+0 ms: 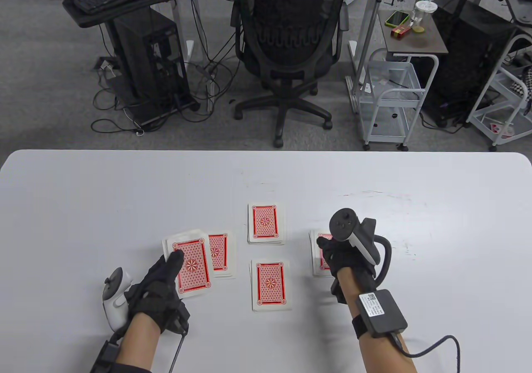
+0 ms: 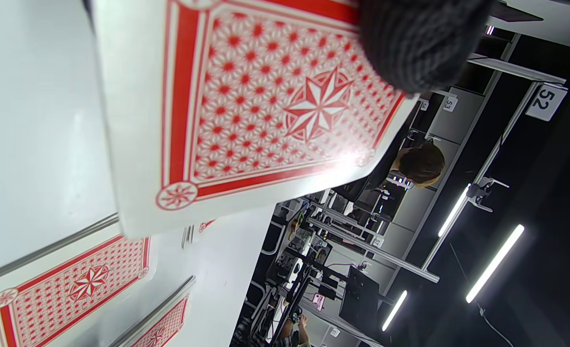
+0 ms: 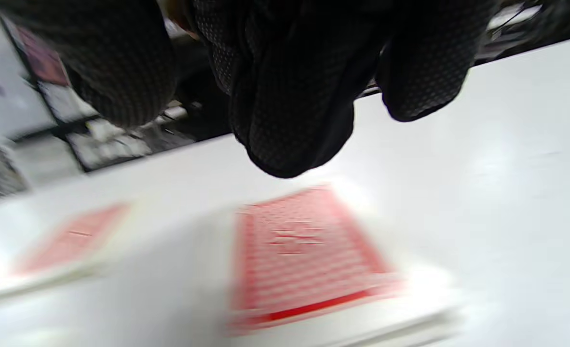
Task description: Four-player card dealing with fan arrangement
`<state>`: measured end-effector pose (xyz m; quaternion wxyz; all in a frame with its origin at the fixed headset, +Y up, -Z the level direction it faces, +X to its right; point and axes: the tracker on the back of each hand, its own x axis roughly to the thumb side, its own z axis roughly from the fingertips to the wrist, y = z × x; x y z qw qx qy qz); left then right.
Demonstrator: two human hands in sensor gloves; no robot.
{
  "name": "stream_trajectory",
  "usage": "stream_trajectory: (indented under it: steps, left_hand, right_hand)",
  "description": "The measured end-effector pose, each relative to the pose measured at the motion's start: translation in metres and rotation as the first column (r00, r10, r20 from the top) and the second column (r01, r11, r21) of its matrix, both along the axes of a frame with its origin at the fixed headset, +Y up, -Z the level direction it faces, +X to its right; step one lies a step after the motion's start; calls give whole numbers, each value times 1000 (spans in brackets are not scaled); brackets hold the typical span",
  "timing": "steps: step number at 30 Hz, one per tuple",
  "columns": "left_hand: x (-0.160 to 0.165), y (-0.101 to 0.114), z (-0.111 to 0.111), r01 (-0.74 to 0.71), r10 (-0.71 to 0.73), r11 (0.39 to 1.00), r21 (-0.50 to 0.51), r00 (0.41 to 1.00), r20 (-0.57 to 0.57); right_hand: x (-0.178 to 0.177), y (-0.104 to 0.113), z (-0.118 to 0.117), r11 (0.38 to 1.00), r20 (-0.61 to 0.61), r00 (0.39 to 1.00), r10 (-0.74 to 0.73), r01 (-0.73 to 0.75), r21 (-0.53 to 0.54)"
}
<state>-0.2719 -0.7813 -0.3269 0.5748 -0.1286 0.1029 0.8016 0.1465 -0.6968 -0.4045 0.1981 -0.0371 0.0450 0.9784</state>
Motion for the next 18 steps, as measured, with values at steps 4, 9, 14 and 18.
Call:
stream_trajectory:
  steps: [4, 9, 14, 18]
  left_hand:
    - [10, 3, 2, 15, -15, 1000, 16, 999, 28]
    - [27, 2, 5, 46, -48, 998, 30, 996, 81]
    - [43, 2, 10, 84, -87, 996, 34, 992, 97]
    - [46, -1, 10, 96, -98, 995, 23, 990, 97]
  right_hand:
    - [-50, 6, 22, 950, -175, 937, -304, 311, 12]
    - [-111, -20, 40, 809, -325, 747, -580, 575, -124]
    - [-132, -35, 49, 858, -308, 801, -513, 493, -147]
    - [-126, -36, 49, 851, -251, 816, -521, 519, -79]
